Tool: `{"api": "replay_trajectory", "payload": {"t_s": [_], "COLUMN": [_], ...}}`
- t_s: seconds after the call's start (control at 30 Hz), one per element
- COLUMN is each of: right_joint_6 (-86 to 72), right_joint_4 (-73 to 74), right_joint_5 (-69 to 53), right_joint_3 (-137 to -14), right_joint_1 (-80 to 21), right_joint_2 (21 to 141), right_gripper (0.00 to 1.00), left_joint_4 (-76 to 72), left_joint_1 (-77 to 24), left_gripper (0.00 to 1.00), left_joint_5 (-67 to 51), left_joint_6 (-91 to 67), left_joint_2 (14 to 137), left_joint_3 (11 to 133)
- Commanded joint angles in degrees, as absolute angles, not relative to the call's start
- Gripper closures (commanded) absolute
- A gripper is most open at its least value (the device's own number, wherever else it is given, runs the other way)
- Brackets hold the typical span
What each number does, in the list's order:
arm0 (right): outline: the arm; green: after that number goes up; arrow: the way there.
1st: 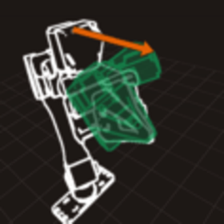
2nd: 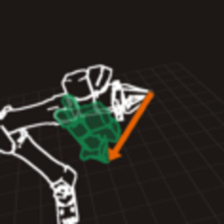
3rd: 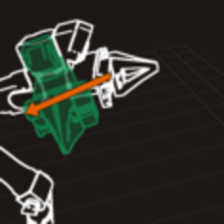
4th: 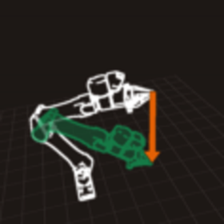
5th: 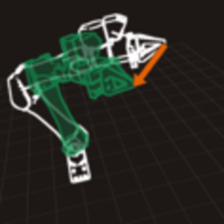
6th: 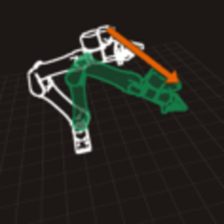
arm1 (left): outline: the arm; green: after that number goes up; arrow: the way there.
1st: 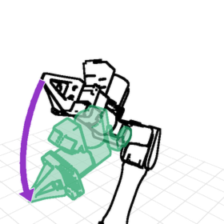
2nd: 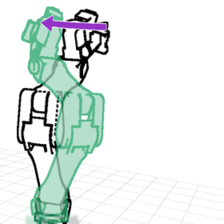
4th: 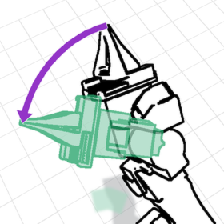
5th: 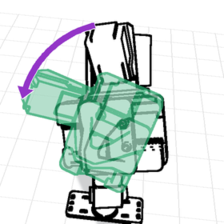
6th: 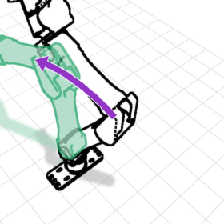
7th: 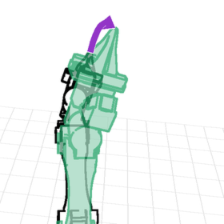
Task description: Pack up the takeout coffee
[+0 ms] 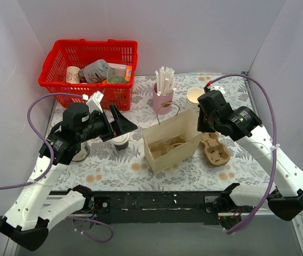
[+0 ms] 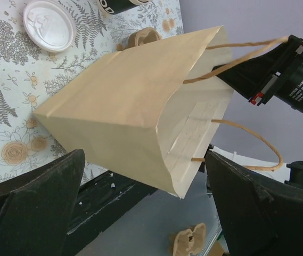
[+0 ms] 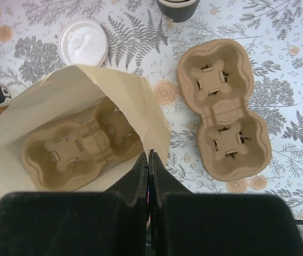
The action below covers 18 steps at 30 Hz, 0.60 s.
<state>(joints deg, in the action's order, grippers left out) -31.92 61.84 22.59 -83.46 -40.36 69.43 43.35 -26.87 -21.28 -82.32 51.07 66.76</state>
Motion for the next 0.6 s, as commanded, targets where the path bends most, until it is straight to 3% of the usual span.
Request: {"api": "replay_trajectory", "payload": {"t_s": [0.0, 0.13, 0.27, 0.57], "right_joint_6": [-38.58, -39.72, -40.96, -40.61], "right_joint_4": [61.79, 61.44, 60.65, 58.36], "right_joint_5": [28.66, 28.3, 28.57, 28.13], "right_joint_3": [-84.9, -83.76, -83.41, -81.21], "right_joint_1": [-39.9, -39.9, -39.9, -39.9], "right_joint_2": [67.76, 68.03, 68.55, 66.8], "right_gripper": [0.99, 0.99, 0.99, 0.99], "left_joint_4": [43.15, 44.55, 50.44, 62.64], "left_joint_1": [-27.25, -30.05, -37.69, -52.02], "left_gripper": [0.02, 0.02, 0.02, 0.02], "left_joint_5": [-21.71, -16.54, -1.53, 19.32], "left_joint_6": [-85.25, -90.07, -94.47, -101.42], "left_joint_2": [50.8, 52.99, 56.24, 71.53], "left_joint_3": [67.94, 69.52, 72.68, 81.64]}}
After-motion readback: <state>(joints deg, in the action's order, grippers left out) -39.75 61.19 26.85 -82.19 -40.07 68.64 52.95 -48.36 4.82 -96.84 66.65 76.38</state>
